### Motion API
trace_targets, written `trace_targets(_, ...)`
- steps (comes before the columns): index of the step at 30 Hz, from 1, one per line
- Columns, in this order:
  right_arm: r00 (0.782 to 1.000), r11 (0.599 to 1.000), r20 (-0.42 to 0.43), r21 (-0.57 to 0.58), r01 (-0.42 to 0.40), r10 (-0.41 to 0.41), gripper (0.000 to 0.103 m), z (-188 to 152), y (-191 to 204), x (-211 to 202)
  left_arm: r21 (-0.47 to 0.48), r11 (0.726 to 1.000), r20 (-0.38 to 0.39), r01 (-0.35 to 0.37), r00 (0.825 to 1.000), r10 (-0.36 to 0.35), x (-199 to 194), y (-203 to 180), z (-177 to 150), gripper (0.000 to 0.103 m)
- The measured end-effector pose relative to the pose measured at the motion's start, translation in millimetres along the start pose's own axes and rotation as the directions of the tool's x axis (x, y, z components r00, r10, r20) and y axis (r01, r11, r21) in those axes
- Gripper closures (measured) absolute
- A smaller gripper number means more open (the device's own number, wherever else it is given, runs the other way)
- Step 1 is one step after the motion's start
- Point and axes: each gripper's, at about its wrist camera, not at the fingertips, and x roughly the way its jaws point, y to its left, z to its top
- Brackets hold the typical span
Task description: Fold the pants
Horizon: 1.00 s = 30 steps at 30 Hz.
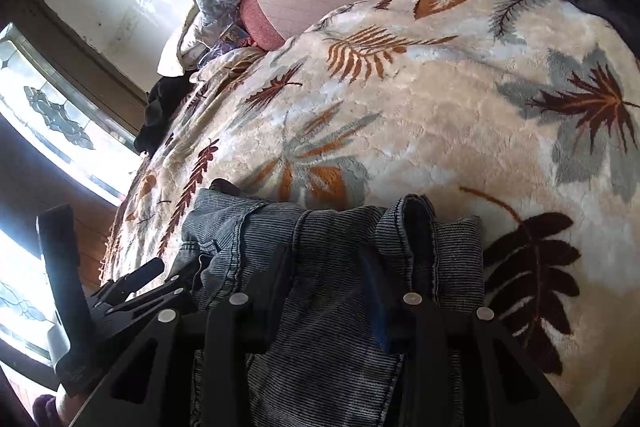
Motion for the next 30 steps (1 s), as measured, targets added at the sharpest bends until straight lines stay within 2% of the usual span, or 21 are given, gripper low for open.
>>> trace_targets(3,1.0,1.0,0.025,-0.026,0.005,-0.004,0.063,-3,7,-10,0.0,1.0,0.015,0.004,1.0,-0.004,-12,3,-1,0.02)
trace_targets(7,0.998,0.999,0.064,-0.046,-0.025,0.028,0.063,-9,11,-31,0.015,0.999,0.094,-0.034,0.995,0.032,-42,7,-14,0.02)
trace_targets(14,0.986,0.981,0.157,-0.191,-0.027,0.058,0.063,-34,38,-80,-0.007,1.0,0.164,0.014,0.986,-0.013,-90,19,-37,0.02)
trace_targets(21,0.988,0.97,0.138,-0.24,-0.038,0.073,0.063,-69,53,-93,-0.002,0.999,0.16,0.044,0.986,-0.043,-108,19,-60,0.02)
trace_targets(30,0.998,0.968,0.062,-0.251,-0.01,0.026,0.063,-88,53,-77,-0.019,0.999,0.094,0.045,0.995,-0.043,-92,23,-83,0.02)
